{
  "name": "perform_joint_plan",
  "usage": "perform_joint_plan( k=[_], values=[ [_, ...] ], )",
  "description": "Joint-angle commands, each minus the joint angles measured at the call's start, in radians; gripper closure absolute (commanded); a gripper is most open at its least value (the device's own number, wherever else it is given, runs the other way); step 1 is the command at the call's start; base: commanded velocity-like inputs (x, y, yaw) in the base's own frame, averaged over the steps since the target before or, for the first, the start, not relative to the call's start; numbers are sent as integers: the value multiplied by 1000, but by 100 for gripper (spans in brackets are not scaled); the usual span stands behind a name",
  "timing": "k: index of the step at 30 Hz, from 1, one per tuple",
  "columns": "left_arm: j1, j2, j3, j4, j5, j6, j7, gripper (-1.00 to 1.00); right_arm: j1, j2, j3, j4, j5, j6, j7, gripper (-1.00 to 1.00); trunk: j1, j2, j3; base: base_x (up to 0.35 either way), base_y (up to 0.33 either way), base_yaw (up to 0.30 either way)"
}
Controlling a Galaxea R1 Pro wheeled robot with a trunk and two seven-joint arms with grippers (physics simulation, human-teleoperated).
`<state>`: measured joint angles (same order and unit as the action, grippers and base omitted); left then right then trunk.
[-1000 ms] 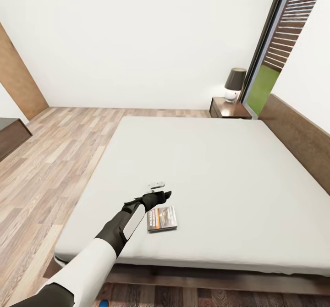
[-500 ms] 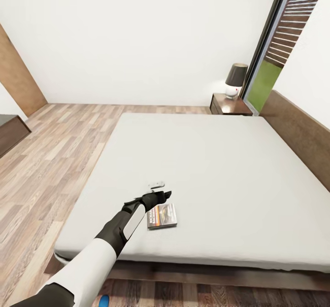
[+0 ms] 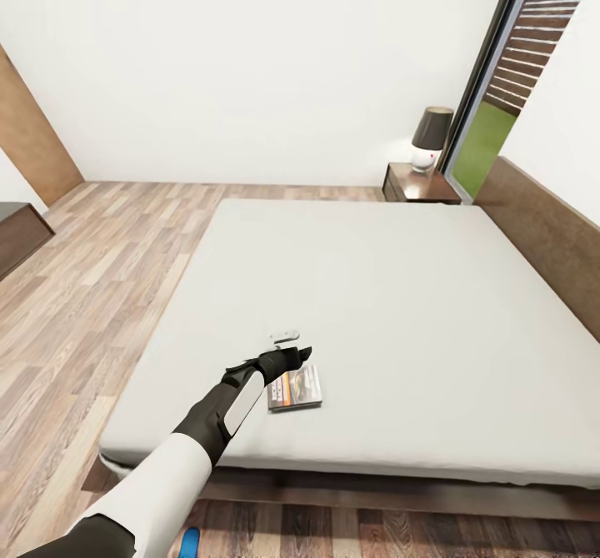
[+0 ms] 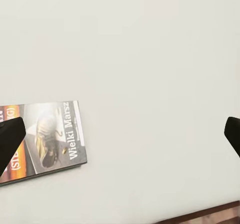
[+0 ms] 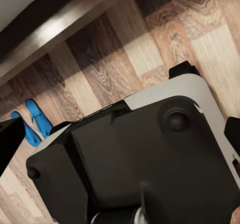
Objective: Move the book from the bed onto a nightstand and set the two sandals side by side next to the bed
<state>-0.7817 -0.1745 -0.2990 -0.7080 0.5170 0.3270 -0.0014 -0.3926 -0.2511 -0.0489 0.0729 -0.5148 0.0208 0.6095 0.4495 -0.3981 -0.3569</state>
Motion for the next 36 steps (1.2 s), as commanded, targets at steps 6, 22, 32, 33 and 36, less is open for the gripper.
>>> perform_joint_plan(
  k=[6, 22, 32, 33, 36],
  values=[
    [-1, 0, 0, -1, 5, 4, 0, -100, -2, 0, -5, 3, -4, 2, 6, -100, 0, -2, -11, 0, 0, 0],
    [-1, 0, 1, -1, 5, 4, 0, -100, -2, 0, -5, 3, -4, 2, 6, -100, 0, -2, -36, 0, 0, 0],
    [0, 0, 0, -1, 5, 4, 0, -100, -2, 0, -5, 2, -4, 2, 6, -100, 0, -2, -52, 0, 0, 0],
    [0, 0, 0, -1, 5, 4, 0, -100, -2, 0, -5, 2, -4, 2, 6, -100, 0, -2, -54, 0, 0, 0],
    [0, 0, 0, -1, 5, 4, 0, -100, -2, 0, -5, 2, -4, 2, 6, -100, 0, -2, -58, 0, 0, 0]
  ],
)
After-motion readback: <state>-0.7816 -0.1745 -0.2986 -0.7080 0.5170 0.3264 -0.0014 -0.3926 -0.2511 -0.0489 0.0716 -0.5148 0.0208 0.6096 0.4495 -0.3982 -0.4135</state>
